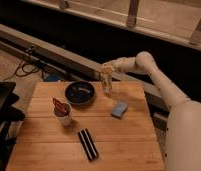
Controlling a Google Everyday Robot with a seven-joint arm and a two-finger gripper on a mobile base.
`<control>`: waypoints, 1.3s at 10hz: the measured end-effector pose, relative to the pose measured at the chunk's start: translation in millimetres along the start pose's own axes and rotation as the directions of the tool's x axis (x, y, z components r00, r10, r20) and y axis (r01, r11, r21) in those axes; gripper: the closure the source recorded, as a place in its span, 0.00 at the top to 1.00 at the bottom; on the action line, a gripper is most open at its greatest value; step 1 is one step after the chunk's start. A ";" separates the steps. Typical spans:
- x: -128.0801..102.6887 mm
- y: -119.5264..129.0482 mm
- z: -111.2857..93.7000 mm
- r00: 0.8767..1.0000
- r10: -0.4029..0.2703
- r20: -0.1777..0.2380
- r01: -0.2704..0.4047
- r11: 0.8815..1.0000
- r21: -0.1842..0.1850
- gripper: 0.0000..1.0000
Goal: Stand the bottle upright
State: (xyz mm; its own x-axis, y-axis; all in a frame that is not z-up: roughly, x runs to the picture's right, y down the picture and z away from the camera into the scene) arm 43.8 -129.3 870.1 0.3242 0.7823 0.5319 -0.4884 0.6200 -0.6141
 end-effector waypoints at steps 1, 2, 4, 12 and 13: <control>1.1 1.5 0.5 1.000 -0.005 0.009 0.005 1.000 0.000 0.02; 3.7 2.6 -0.1 1.000 -0.007 0.020 0.007 1.000 0.003 0.10; 8.6 3.5 -1.6 1.000 -0.003 0.031 0.002 1.000 0.012 0.27; 17.9 7.8 -2.8 0.999 0.026 0.033 -0.027 0.999 0.036 0.67; 18.1 7.5 -4.0 0.999 0.030 0.033 -0.032 0.999 0.040 0.67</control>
State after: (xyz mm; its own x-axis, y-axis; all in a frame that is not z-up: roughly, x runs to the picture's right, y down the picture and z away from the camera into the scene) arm 49.2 -110.2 872.8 0.2826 0.7983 0.5318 -0.5301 0.5920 -0.6071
